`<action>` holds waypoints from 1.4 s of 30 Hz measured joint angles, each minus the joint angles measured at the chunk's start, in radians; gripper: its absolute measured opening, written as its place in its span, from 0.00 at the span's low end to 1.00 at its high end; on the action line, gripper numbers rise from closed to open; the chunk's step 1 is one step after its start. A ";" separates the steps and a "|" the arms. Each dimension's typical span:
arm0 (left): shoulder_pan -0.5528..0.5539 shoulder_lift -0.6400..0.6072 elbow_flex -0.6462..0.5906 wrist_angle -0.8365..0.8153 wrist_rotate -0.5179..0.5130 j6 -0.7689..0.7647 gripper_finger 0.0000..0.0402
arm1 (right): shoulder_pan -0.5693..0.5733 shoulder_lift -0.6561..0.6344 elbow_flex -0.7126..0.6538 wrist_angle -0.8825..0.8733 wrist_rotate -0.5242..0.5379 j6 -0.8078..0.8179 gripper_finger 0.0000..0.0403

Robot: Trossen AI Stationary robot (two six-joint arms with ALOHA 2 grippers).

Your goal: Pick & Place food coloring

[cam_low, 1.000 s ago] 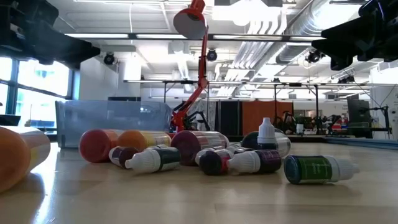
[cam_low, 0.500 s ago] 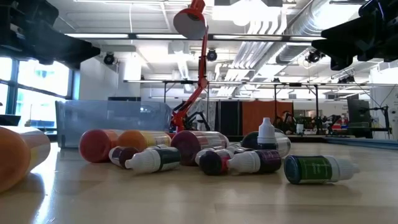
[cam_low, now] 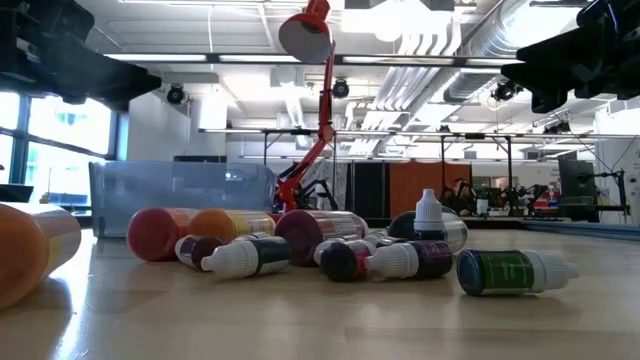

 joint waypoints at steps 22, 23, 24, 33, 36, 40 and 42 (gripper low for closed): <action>0.000 0.000 0.000 0.001 0.000 0.000 0.38 | 0.000 0.000 0.000 0.000 0.000 0.000 0.42; 0.000 0.000 0.000 0.003 0.000 0.000 0.38 | 0.000 0.000 0.000 0.000 0.000 0.000 0.42; 0.000 0.000 0.000 0.004 0.000 0.000 0.38 | 0.000 0.000 0.000 0.000 0.000 0.000 0.42; 0.000 0.000 0.000 0.040 0.006 -0.054 0.38 | 0.000 0.000 0.000 0.000 0.000 0.000 0.42; 0.000 0.000 0.033 0.030 0.004 -0.075 0.38 | 0.000 0.000 0.000 0.000 0.000 0.000 0.42; 0.000 0.031 0.148 -0.018 -0.067 -0.080 0.38 | 0.000 0.000 0.000 0.000 0.005 -0.034 0.42; 0.000 0.076 0.222 -0.064 -0.080 -0.081 0.38 | 0.000 0.000 0.000 0.000 0.018 -0.086 0.42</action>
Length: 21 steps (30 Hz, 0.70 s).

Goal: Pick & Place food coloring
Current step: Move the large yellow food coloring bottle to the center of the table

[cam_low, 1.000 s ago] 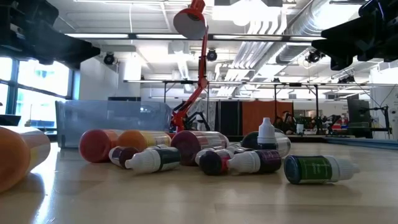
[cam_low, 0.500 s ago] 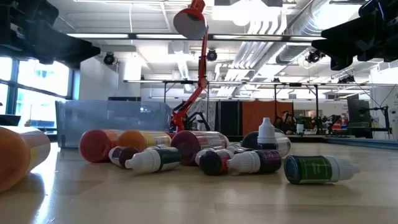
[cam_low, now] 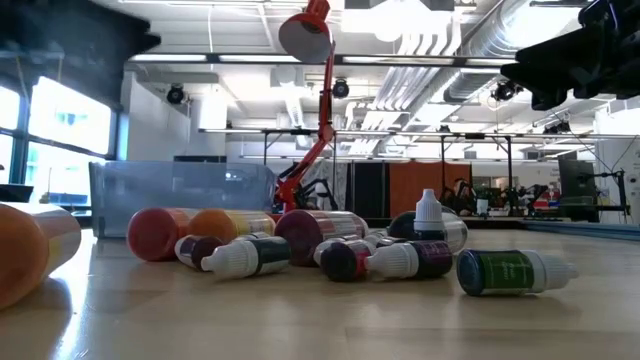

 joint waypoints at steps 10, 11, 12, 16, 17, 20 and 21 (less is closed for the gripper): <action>0.000 0.440 0.468 -0.418 -0.129 -0.099 0.38 | 0.000 0.000 0.000 0.016 -0.016 0.014 0.42; 0.000 0.494 0.502 -0.483 -0.116 -0.104 0.38 | 0.000 0.000 0.000 0.017 -0.038 0.024 0.42; -0.003 0.549 0.527 -0.532 -0.103 -0.113 0.38 | 0.000 0.001 0.000 0.022 -0.060 0.036 0.42; -0.041 0.747 0.565 -0.666 -0.056 -0.145 0.38 | 0.000 0.001 0.000 0.097 -0.055 0.025 0.42; -0.053 0.791 0.570 -0.667 -0.057 -0.172 0.38 | 0.000 0.000 0.000 0.111 -0.020 -0.011 0.42; -0.094 0.880 0.575 -0.647 -0.056 -0.262 0.38 | 0.000 0.004 0.000 0.154 0.105 -0.097 0.42; -0.107 0.903 0.575 -0.635 -0.056 -0.284 0.38 | 0.000 0.004 0.000 0.168 0.157 -0.107 0.42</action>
